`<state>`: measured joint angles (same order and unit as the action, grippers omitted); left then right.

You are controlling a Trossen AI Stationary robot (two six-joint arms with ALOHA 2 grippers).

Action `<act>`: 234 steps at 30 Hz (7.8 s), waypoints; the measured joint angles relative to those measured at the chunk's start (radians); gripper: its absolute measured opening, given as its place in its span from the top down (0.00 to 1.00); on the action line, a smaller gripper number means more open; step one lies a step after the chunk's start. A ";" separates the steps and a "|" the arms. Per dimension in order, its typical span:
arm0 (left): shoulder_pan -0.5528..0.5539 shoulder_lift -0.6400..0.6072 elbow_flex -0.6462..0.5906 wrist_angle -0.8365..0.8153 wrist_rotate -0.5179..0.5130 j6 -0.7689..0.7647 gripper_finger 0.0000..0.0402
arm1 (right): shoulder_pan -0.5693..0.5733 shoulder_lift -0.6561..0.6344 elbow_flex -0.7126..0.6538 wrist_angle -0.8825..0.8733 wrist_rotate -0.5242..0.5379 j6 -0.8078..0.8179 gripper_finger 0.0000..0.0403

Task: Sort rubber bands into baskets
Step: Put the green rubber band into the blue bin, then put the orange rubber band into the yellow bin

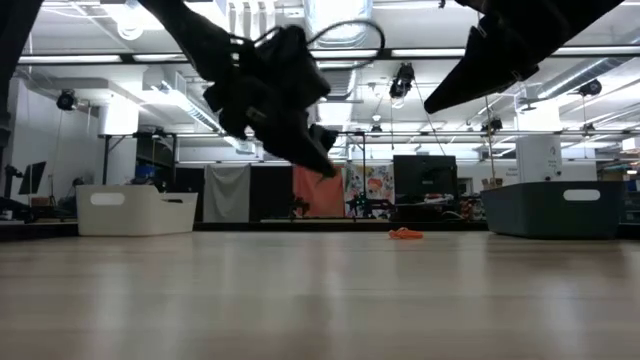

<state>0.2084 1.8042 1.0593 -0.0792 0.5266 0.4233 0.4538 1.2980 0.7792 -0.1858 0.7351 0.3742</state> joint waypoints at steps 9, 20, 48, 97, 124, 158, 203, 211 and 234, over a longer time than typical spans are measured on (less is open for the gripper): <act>-0.146 -0.037 -0.009 0.103 0.000 -0.018 1.00 | 0.000 0.000 0.000 0.065 -0.031 -0.013 0.89; -0.216 -0.072 -0.009 0.235 -0.001 -0.095 1.00 | -0.002 0.084 0.005 0.284 -0.138 -0.233 0.75; -0.231 -0.069 -0.009 0.289 -0.019 -0.157 1.00 | -0.009 0.190 0.020 0.483 -0.054 -0.574 0.91; -0.182 -0.288 -0.012 0.041 -0.476 -0.328 0.81 | -1.056 0.047 0.192 -1.151 -0.134 0.415 0.97; -0.267 -0.557 -0.255 0.081 -0.611 -0.446 0.81 | -0.866 0.021 0.180 -0.520 -0.468 0.160 0.51; -0.338 -0.583 -0.497 0.515 -0.678 -0.511 0.81 | -0.694 0.525 0.348 -0.298 -0.395 0.079 0.78; -0.526 -0.302 -0.515 0.913 -0.676 -0.351 0.80 | -0.210 0.149 -0.017 0.773 -0.787 -0.310 0.98; -0.520 -0.243 -0.466 0.908 -0.731 -0.377 0.62 | -0.209 0.161 -0.016 0.812 -0.788 -0.321 0.98; -0.511 -0.087 -0.304 0.935 -0.728 -0.346 0.41 | -0.200 0.161 -0.016 0.796 -0.787 -0.302 0.98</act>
<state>-0.3031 1.7168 0.7555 0.8555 -0.2016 0.0769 0.2535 1.4590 0.7629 0.6100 -0.0516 0.0720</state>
